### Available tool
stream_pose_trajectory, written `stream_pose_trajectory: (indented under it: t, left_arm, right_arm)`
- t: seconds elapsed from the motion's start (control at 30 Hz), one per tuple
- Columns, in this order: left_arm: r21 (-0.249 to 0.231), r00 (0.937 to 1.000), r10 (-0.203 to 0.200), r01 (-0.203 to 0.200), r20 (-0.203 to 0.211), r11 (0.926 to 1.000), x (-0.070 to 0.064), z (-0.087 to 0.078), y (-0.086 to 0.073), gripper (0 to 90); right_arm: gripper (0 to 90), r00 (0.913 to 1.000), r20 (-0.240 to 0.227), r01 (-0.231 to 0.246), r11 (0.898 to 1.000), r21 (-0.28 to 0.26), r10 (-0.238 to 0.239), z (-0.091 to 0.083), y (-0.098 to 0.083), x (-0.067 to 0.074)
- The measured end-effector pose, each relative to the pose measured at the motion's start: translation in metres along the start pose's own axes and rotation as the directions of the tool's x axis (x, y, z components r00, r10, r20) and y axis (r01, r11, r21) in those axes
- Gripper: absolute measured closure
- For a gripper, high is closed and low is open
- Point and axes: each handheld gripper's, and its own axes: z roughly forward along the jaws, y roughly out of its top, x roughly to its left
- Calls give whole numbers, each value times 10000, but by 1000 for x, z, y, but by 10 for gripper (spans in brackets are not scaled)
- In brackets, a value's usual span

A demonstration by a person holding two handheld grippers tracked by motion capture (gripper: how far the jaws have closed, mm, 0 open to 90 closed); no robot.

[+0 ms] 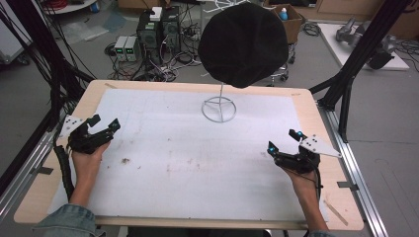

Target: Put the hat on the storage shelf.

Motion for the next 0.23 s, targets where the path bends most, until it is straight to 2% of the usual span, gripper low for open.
stream_pose_trajectory:
  t: [0.23]
  left_arm:
    - [-44,10000,0,0,29,10000,-1,0,0,199]
  right_arm:
    - [105,9999,-5,-100,9999,-104,100,-2,1,-1]
